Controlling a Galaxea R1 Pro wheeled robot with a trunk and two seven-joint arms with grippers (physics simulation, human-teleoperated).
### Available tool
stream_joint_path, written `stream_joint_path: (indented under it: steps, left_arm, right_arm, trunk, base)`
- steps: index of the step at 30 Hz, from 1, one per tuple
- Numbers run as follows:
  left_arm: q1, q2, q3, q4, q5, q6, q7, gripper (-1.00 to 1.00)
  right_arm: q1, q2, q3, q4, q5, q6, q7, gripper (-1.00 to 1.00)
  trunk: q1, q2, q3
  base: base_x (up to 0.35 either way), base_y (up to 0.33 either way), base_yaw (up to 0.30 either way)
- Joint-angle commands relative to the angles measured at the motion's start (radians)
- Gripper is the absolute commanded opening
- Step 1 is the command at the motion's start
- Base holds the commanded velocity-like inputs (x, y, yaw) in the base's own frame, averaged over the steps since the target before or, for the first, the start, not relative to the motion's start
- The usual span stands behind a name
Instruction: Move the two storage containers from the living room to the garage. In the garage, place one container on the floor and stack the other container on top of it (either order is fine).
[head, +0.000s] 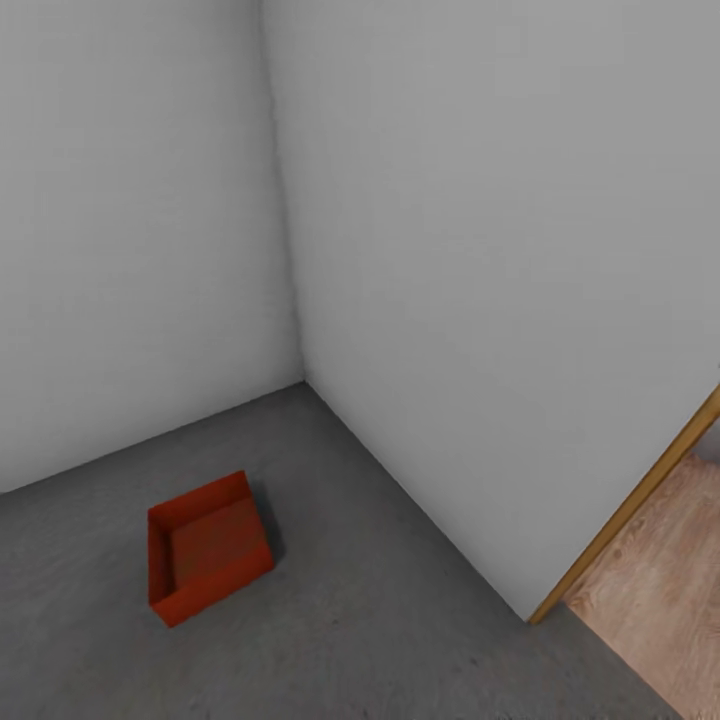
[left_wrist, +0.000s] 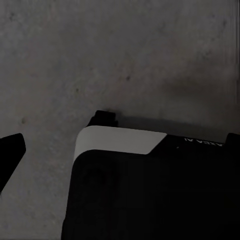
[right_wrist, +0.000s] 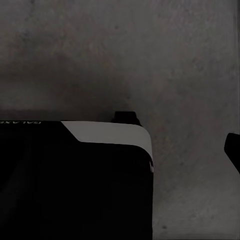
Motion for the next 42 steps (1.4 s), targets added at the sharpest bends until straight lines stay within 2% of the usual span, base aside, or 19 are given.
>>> stream_joint_path:
  steps: [1,42]
  left_arm:
    - [-0.001,-0.001,-0.003,0.0,0.008,-0.003,0.002,1.0]
    - [0.0,0.002,-0.002,0.0,0.011,-0.003,0.003,1.0]
  right_arm:
    - [-0.001,0.001,0.008,0.003,-0.009,-0.005,-0.001,1.0]
    - [-0.001,0.001,0.008,0.003,-0.009,-0.005,-0.001,1.0]
  trunk:
    - [0.0,-0.001,-0.001]
    - [0.0,-0.001,-0.001]
  base:
    - [0.0,0.0,-0.256]
    - [0.0,0.0,-0.25]
